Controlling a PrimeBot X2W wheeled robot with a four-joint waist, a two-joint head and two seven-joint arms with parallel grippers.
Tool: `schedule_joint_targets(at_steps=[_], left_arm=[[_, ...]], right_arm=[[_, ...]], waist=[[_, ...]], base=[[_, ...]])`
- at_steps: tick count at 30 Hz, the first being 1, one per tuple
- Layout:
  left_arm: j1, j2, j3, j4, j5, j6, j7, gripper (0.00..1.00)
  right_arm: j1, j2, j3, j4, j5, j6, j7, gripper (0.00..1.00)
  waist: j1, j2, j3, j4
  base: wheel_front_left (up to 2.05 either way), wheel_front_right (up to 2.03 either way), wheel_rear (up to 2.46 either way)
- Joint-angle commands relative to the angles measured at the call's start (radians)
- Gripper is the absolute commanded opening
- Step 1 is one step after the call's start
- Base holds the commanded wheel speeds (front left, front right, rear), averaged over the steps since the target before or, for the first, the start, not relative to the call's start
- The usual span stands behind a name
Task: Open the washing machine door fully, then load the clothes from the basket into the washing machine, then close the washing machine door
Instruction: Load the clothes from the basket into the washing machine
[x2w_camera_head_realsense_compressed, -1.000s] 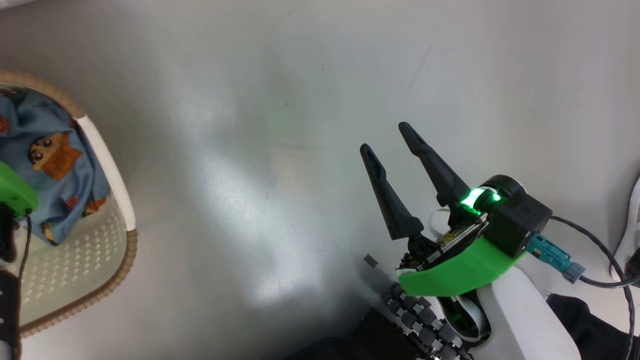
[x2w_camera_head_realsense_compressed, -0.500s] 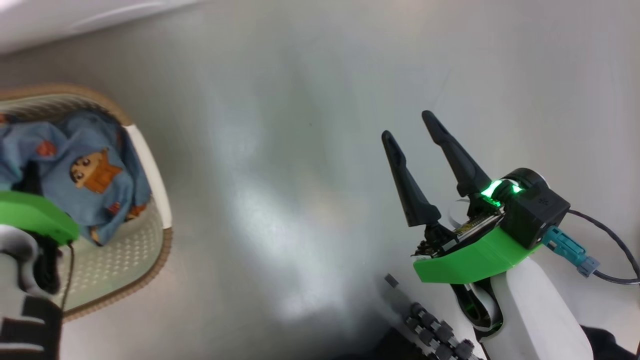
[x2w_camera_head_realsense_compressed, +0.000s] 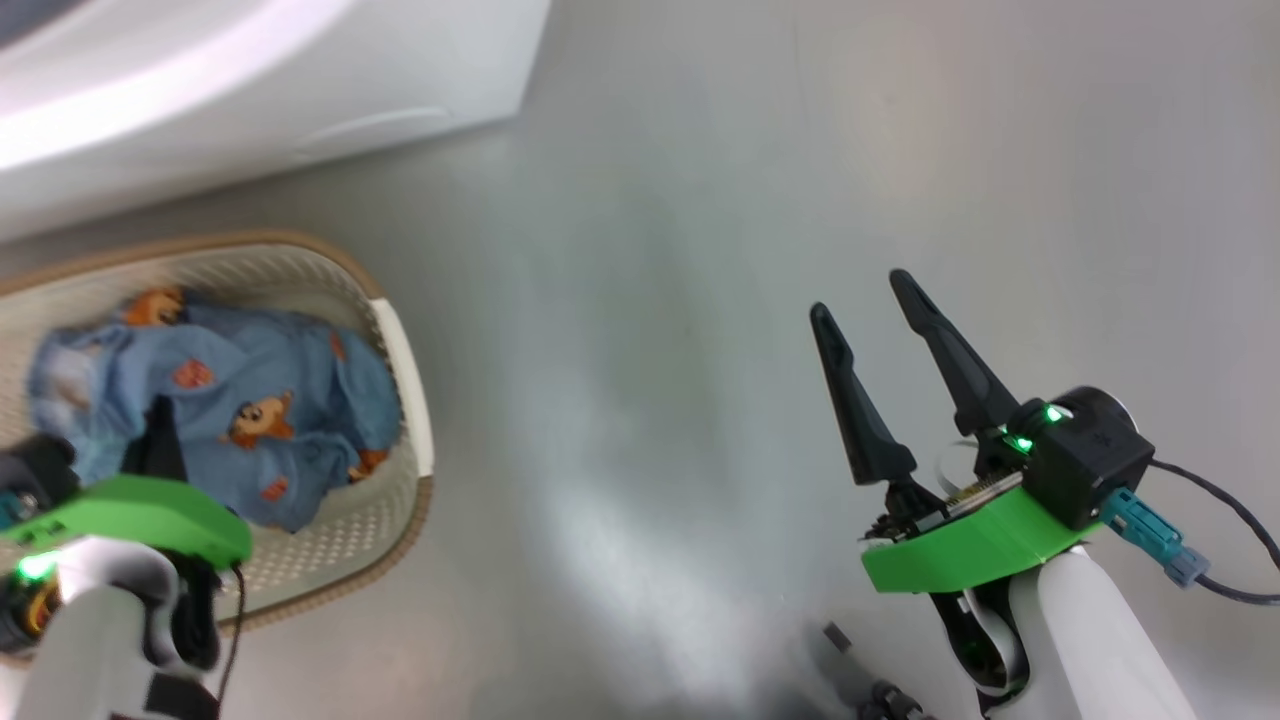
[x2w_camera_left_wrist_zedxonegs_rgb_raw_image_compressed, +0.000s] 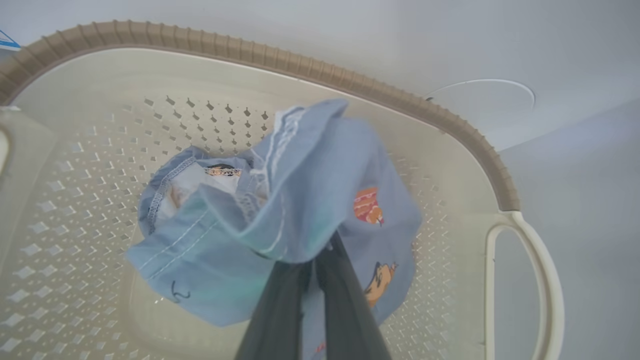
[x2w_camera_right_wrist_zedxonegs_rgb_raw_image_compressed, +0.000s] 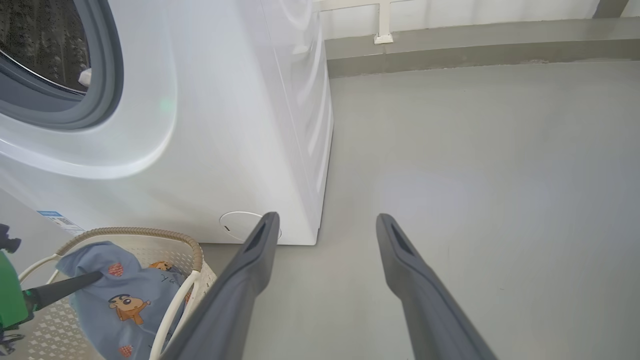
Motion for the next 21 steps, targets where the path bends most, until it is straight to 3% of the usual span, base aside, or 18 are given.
schedule_joint_targets(at_steps=[1, 11, 13, 21], left_arm=[[0.058, 0.015, 0.018, -0.032, -0.005, -0.006, -0.022, 0.0], [0.196, -0.034, 0.011, -0.148, 0.014, -0.004, -0.063, 0.0], [0.282, -0.059, 0.01, -0.241, 0.038, 0.009, -0.068, 0.0], [0.39, -0.096, 0.024, -0.383, 0.075, 0.024, -0.069, 0.0]], right_arm=[[0.046, 0.001, 0.009, -0.017, -0.016, 0.002, -0.005, 1.0], [0.109, 0.001, -0.026, -0.007, -0.036, 0.002, -0.005, 1.0], [0.144, -0.008, -0.043, -0.005, -0.041, 0.002, -0.005, 1.0], [0.189, -0.031, -0.067, -0.009, -0.037, 0.002, -0.005, 1.0]], waist=[[0.0, 0.0, -0.083, 0.05], [0.0, 0.0, -0.222, 0.095], [0.0, 0.0, -0.288, 0.114], [0.0, 0.0, -0.365, 0.151]], base=[[0.0, 0.0, 0.0], [0.0, 0.0, 0.0], [0.0, 0.0, 0.0], [0.0, 0.0, 0.0]])
